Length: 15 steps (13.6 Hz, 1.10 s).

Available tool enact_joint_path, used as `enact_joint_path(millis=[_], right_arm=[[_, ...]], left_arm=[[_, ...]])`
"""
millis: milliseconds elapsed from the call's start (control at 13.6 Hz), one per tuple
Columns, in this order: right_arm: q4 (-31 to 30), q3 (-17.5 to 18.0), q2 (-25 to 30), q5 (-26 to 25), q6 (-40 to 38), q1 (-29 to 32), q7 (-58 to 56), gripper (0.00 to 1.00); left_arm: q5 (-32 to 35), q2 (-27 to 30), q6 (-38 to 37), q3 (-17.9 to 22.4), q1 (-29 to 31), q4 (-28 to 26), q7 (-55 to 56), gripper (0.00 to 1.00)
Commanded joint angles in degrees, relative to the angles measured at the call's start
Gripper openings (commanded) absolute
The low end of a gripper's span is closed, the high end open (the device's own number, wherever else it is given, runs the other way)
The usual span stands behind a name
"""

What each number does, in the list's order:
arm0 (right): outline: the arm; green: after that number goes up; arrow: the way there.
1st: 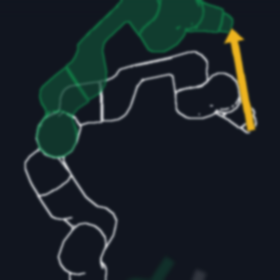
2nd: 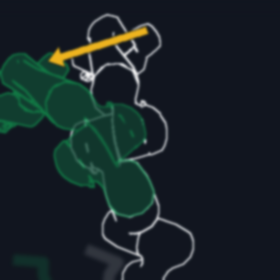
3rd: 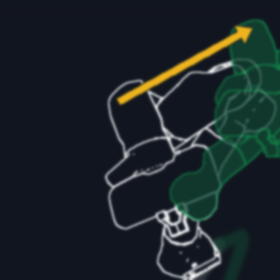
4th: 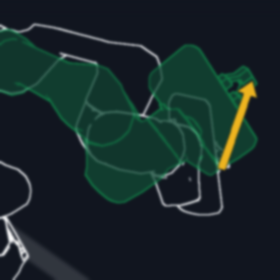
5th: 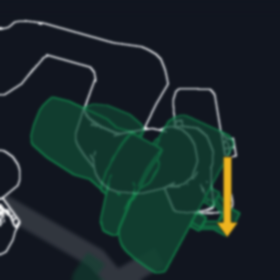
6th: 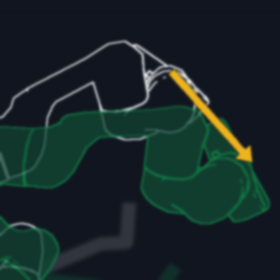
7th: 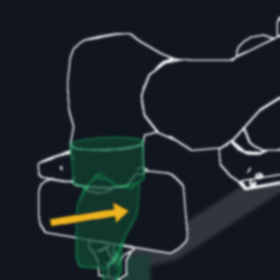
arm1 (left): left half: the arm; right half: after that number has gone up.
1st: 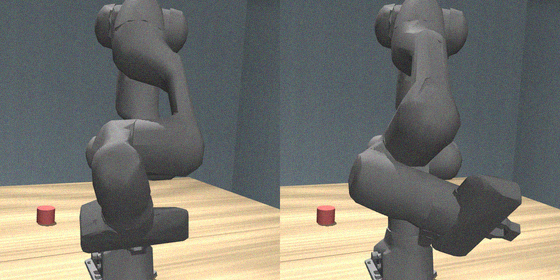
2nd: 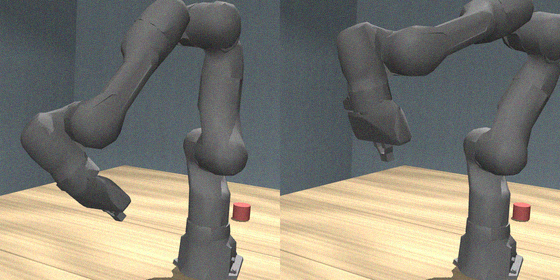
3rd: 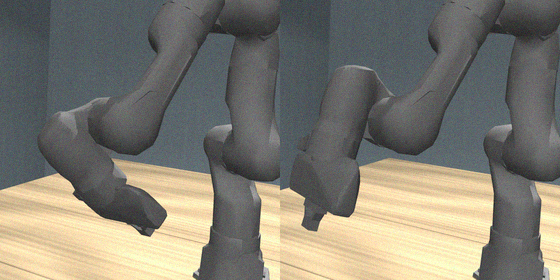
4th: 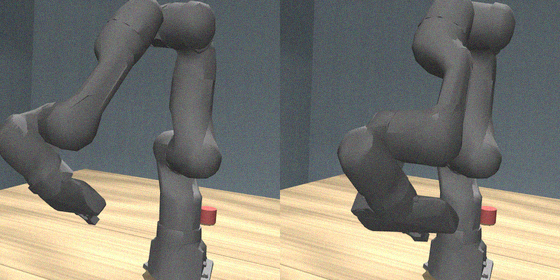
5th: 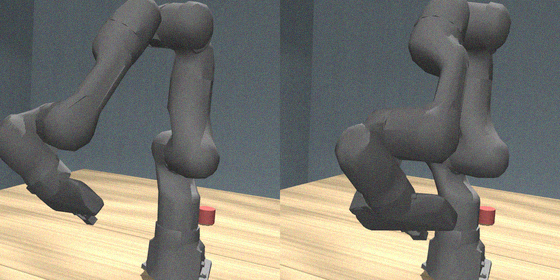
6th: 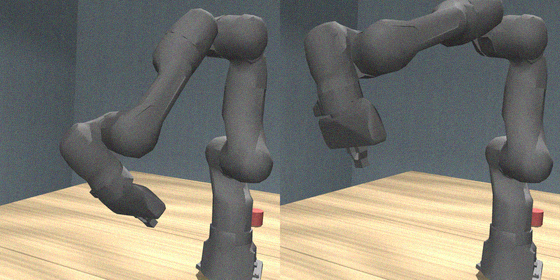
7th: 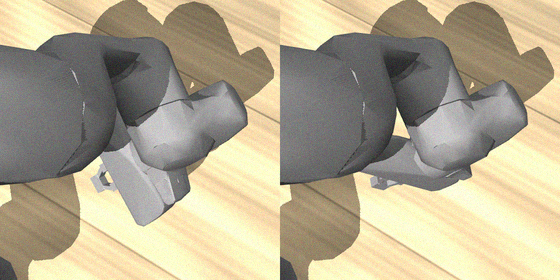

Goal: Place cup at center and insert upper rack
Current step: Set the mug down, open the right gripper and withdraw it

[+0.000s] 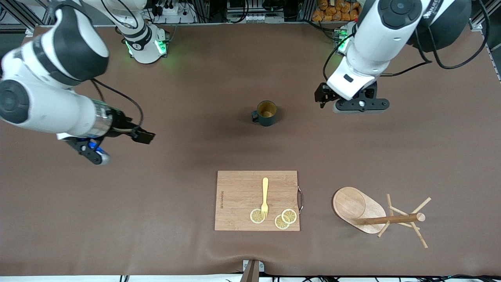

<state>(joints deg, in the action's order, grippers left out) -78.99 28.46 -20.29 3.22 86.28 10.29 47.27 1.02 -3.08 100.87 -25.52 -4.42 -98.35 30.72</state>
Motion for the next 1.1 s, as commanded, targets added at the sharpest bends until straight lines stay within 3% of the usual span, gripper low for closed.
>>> enact_joint_path(millis=[0, 147, 441, 662, 809, 1030], right_arm=[[-2.21, -0.41, 3.76, -1.2, -0.32, 0.79, -7.09, 1.0], [-2.39, -1.64, 4.99, -1.2, -0.23, 0.0, -7.36, 1.0], [-7.48, -8.31, 10.26, -1.2, 2.13, -6.84, -7.98, 1.0], [-14.93, -9.03, 15.79, -1.2, 6.95, -8.27, -12.45, 1.0], [-17.16, -9.99, 17.22, -0.86, 8.46, -7.66, -21.46, 1.0], [-14.8, -16.4, 16.52, 1.69, 9.26, -7.92, -32.76, 1.0]], left_arm=[[1.27, 1.5, 0.9, -3.65, 0.38, -1.58, 3.11, 1.0], [2.84, 1.15, 0.9, -6.37, 0.21, -1.49, 5.3, 1.0], [6.62, -0.87, 0.9, -12.18, -1.98, -1.05, 10.92, 1.0], [11.97, -5.34, 0.9, -12.27, -9.53, 0.96, 20.13, 1.0], [16.45, -9.82, 0.9, -12.27, -14.8, 2.54, 27.6, 1.0], [24.36, -16.5, 0.9, -12.1, -22.1, 5.0, 39.2, 1.0]])
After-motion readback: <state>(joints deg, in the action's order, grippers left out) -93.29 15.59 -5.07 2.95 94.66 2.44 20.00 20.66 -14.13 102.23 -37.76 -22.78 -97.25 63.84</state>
